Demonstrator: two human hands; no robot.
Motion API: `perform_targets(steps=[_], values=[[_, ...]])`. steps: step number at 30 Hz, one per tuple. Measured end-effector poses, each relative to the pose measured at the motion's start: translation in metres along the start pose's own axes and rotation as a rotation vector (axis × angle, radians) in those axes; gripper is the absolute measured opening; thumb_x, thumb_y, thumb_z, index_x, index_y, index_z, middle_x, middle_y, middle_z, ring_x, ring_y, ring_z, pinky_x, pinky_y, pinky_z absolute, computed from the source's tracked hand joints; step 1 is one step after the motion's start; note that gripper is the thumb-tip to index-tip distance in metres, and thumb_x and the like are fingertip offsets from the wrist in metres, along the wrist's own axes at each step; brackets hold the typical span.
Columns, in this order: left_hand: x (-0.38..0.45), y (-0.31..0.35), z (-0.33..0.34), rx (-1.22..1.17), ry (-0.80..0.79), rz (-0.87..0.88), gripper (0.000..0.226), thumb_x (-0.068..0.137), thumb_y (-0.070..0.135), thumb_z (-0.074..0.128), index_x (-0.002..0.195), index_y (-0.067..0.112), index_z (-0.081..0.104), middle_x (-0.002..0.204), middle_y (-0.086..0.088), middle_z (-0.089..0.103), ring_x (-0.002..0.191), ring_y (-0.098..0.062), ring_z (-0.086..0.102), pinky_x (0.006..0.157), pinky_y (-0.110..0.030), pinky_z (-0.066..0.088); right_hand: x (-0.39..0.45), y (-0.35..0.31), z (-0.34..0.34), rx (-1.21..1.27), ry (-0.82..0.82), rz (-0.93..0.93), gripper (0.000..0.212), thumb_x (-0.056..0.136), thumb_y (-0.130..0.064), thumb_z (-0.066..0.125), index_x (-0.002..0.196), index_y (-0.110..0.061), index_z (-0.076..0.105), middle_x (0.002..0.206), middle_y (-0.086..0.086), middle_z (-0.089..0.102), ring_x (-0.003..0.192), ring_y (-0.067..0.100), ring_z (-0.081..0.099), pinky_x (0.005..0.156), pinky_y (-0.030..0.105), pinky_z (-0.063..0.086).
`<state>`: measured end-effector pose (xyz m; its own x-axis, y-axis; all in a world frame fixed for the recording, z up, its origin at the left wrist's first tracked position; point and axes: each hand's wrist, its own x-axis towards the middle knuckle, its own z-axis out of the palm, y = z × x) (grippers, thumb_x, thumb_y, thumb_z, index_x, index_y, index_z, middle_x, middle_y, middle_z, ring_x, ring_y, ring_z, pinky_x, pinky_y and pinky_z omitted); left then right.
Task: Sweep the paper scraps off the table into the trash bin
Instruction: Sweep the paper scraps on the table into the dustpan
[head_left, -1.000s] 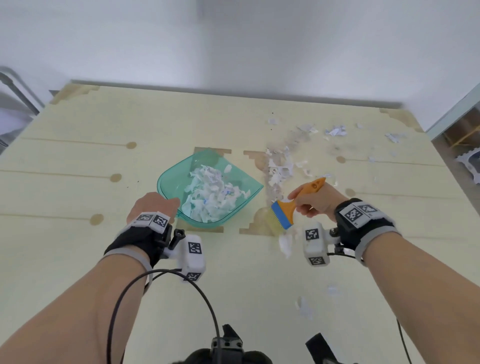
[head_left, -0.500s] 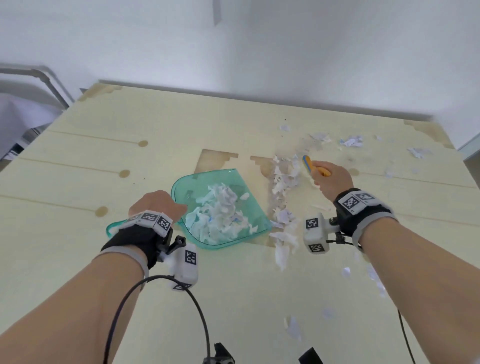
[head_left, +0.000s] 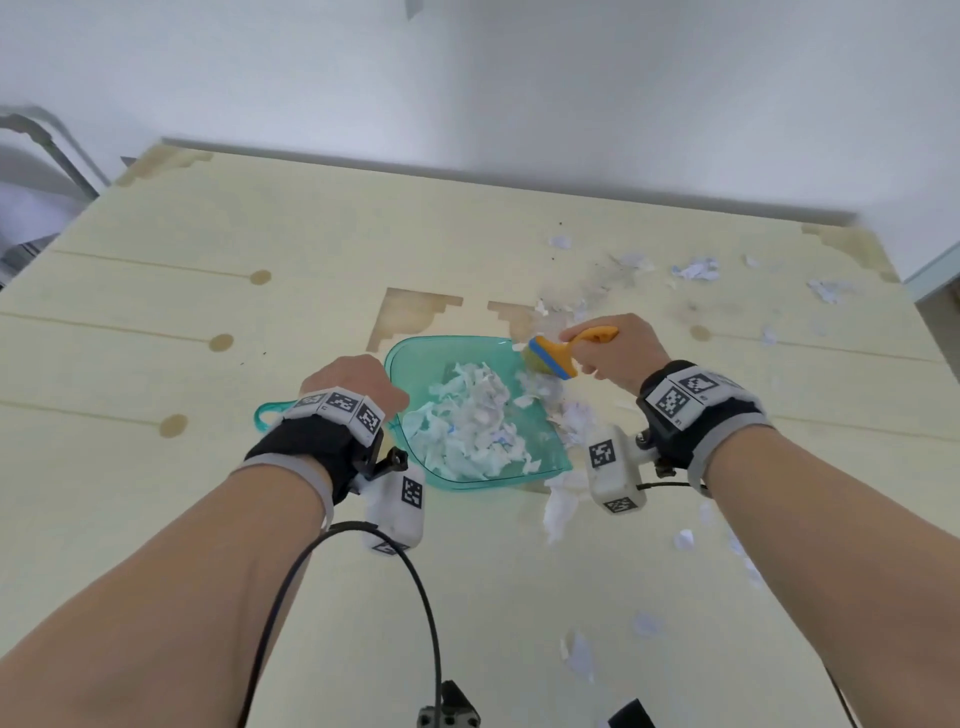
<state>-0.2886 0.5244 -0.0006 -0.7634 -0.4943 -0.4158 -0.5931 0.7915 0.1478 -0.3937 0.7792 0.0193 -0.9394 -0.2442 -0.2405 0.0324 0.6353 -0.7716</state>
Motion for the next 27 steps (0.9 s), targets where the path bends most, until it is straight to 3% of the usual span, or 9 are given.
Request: perform_targets(steps=[3, 5, 7, 10, 12, 14, 19, 23, 27], values=[[0.001, 0.007, 0.004, -0.004, -0.018, 0.01, 0.021, 0.074, 0.029, 0.057, 0.062, 0.013, 0.059, 0.071, -0.004, 0.071, 0.066, -0.023, 0.067, 0.057, -0.02, 0.041, -0.01, -0.006, -0.002, 0.084, -0.13, 0.023, 0.022, 0.084, -0.001, 0.054, 0.095, -0.003, 0.073, 0.064, 0.011, 0.06, 0.056, 0.017, 0.053, 0.054, 0.023, 0.048], [0.001, 0.008, 0.004, -0.008, -0.021, 0.012, 0.022, 0.074, 0.03, 0.057, 0.061, 0.013, 0.059, 0.072, -0.005, 0.072, 0.064, -0.023, 0.066, 0.058, -0.02, 0.042, -0.011, -0.006, -0.009, 0.198, -0.087, 0.032, 0.02, 0.084, -0.001, 0.055, 0.094, -0.001, 0.072, 0.062, 0.011, 0.06, 0.05, 0.015, 0.053, 0.048, 0.019, 0.047], [0.0, 0.007, 0.005, -0.017, -0.022, 0.017, 0.022, 0.073, 0.031, 0.057, 0.06, 0.013, 0.058, 0.07, -0.005, 0.072, 0.061, -0.023, 0.064, 0.057, -0.02, 0.042, -0.01, -0.002, -0.017, 0.232, 0.038, 0.061, 0.016, 0.084, -0.005, 0.057, 0.089, -0.002, 0.072, 0.06, 0.011, 0.059, 0.05, 0.017, 0.052, 0.05, 0.024, 0.048], [-0.002, 0.003, 0.005, -0.031, -0.02, 0.026, 0.023, 0.071, 0.032, 0.057, 0.058, 0.013, 0.059, 0.067, -0.005, 0.071, 0.064, -0.023, 0.068, 0.057, -0.02, 0.042, -0.008, 0.01, -0.026, -0.15, 0.254, 0.108, 0.024, 0.082, -0.012, 0.053, 0.058, -0.012, 0.054, 0.055, 0.008, 0.047, 0.055, 0.024, 0.044, 0.056, 0.03, 0.041], [-0.004, 0.001, 0.004, -0.04, -0.02, 0.023, 0.023, 0.071, 0.032, 0.058, 0.059, 0.012, 0.06, 0.066, -0.005, 0.071, 0.068, -0.023, 0.071, 0.058, -0.021, 0.044, -0.013, 0.013, -0.026, -0.403, 0.247, 0.149, 0.035, 0.082, -0.016, 0.052, 0.051, -0.014, 0.035, 0.051, 0.003, 0.036, 0.051, 0.023, 0.036, 0.051, 0.027, 0.032], [-0.006, -0.001, 0.004, -0.048, -0.028, 0.016, 0.023, 0.072, 0.032, 0.059, 0.06, 0.012, 0.06, 0.066, -0.005, 0.071, 0.07, -0.023, 0.071, 0.061, -0.023, 0.047, -0.019, 0.014, -0.016, -0.439, 0.17, 0.176, 0.036, 0.084, -0.021, 0.052, 0.053, -0.011, 0.038, 0.054, 0.005, 0.042, 0.052, 0.022, 0.04, 0.051, 0.027, 0.034], [-0.011, -0.003, 0.012, -0.053, -0.03, 0.008, 0.024, 0.074, 0.033, 0.06, 0.061, 0.012, 0.06, 0.07, -0.006, 0.073, 0.068, -0.023, 0.071, 0.063, -0.024, 0.048, -0.031, 0.004, 0.017, 0.054, 0.083, 0.114, 0.024, 0.084, -0.015, 0.058, 0.077, 0.006, 0.066, 0.062, 0.014, 0.058, 0.057, 0.024, 0.053, 0.062, 0.038, 0.053], [-0.015, -0.006, 0.015, -0.057, -0.031, 0.005, 0.024, 0.072, 0.035, 0.059, 0.065, 0.013, 0.061, 0.072, -0.005, 0.073, 0.057, -0.022, 0.063, 0.059, -0.023, 0.046, -0.035, -0.009, 0.014, 0.224, 0.057, 0.055, 0.02, 0.081, -0.014, 0.062, 0.082, 0.005, 0.069, 0.058, 0.01, 0.059, 0.05, 0.018, 0.052, 0.051, 0.026, 0.047], [-0.021, -0.017, 0.017, -0.102, -0.015, -0.021, 0.025, 0.07, 0.038, 0.058, 0.066, 0.014, 0.06, 0.07, -0.005, 0.072, 0.054, -0.021, 0.06, 0.058, -0.023, 0.046, -0.033, -0.014, 0.0, 0.256, 0.209, 0.089, 0.018, 0.081, -0.015, 0.062, 0.078, 0.002, 0.068, 0.054, 0.008, 0.057, 0.044, 0.016, 0.048, 0.047, 0.024, 0.042]])
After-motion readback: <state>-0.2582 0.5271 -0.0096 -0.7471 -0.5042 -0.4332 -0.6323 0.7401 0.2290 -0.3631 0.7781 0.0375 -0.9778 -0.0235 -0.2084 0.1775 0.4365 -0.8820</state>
